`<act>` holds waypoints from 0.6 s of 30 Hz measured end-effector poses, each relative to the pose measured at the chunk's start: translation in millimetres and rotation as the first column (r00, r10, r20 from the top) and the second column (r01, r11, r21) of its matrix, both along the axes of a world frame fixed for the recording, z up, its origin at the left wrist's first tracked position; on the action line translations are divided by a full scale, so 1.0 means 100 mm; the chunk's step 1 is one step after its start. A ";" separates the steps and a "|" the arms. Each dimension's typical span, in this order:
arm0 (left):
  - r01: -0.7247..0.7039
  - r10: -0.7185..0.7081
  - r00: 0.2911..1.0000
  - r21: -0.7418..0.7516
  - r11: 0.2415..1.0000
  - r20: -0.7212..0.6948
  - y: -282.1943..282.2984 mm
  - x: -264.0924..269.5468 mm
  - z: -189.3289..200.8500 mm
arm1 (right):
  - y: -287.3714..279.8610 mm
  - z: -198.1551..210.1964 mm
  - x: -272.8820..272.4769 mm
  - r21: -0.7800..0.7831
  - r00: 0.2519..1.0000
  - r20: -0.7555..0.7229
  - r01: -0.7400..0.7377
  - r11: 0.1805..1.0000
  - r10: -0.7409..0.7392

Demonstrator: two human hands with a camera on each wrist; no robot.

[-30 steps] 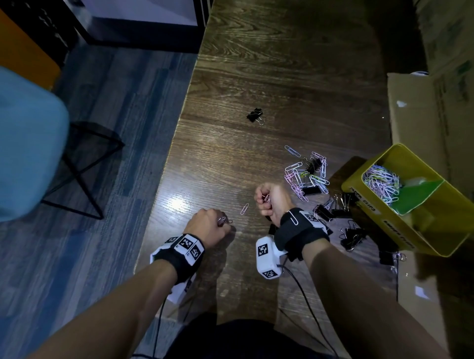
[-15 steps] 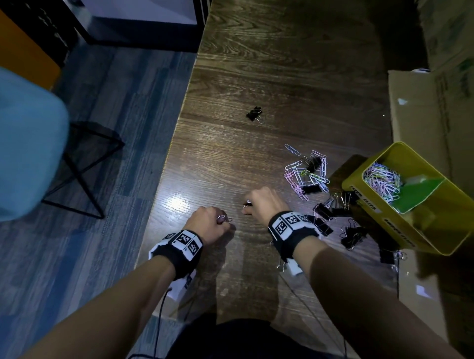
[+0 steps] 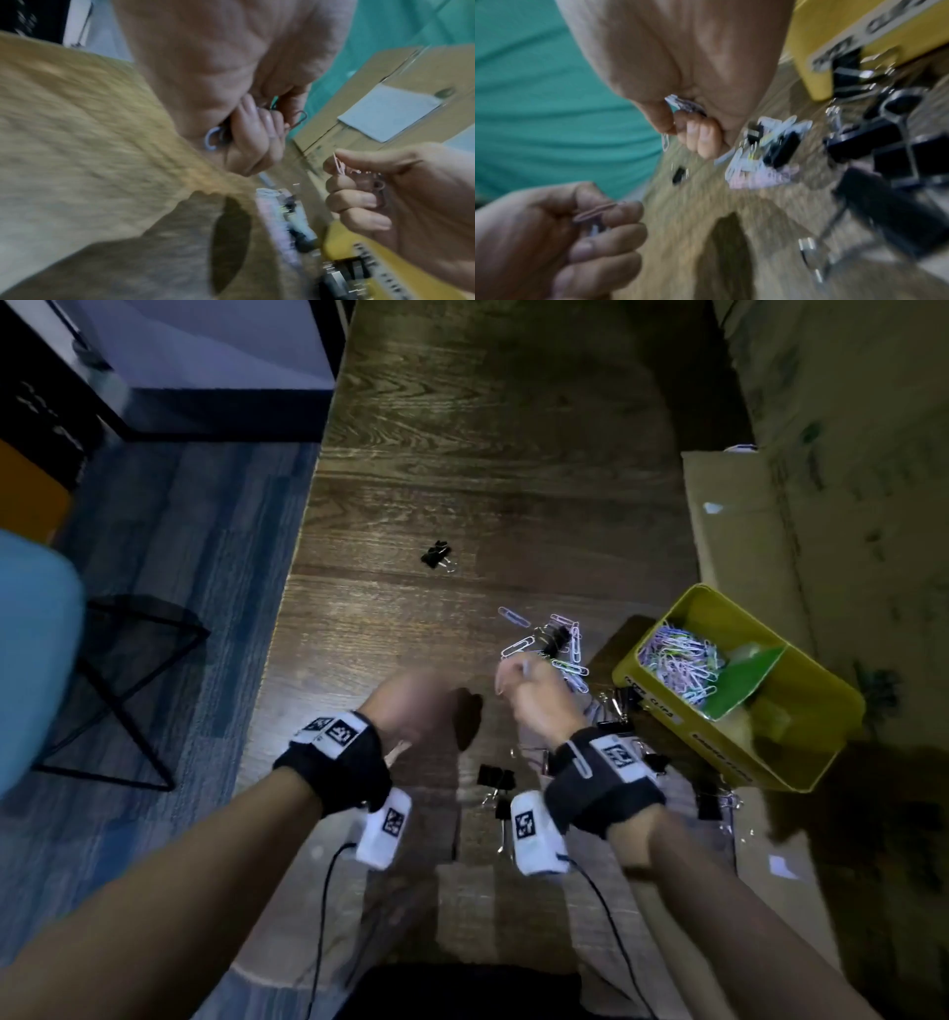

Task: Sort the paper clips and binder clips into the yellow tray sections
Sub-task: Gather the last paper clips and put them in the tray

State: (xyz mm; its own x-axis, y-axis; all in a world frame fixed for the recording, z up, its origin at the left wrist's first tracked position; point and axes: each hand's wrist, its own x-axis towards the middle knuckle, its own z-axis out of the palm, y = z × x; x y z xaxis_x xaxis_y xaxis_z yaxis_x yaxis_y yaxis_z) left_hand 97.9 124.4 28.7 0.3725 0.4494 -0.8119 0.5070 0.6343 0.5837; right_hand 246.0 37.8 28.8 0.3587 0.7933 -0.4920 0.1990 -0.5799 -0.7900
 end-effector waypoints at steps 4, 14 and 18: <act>0.098 -0.083 0.968 -0.051 0.994 0.238 -0.15 0.93 0.37 | -0.22 0.33 0.63 0.045 0.752 -0.468 0.545 0.837 -0.464; 0.353 -0.393 0.907 0.234 0.906 0.153 -0.68 2.64 0.48 | -0.66 0.21 1.71 -0.037 0.844 0.076 0.534 0.845 -0.530; 0.659 -0.695 0.713 0.425 0.620 -0.091 -0.60 2.59 0.47 | -0.73 0.36 1.69 -0.151 0.912 0.131 0.407 0.901 -0.390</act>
State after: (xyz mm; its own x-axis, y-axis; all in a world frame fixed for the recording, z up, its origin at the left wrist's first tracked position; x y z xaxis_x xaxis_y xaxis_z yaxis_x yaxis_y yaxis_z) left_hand 357.4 64.8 75.8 0.7562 0.3145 -0.5738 0.6397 -0.1712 0.7493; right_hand 414.5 -35.3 65.2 0.6787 0.4810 -0.5550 -0.0078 -0.7509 -0.6604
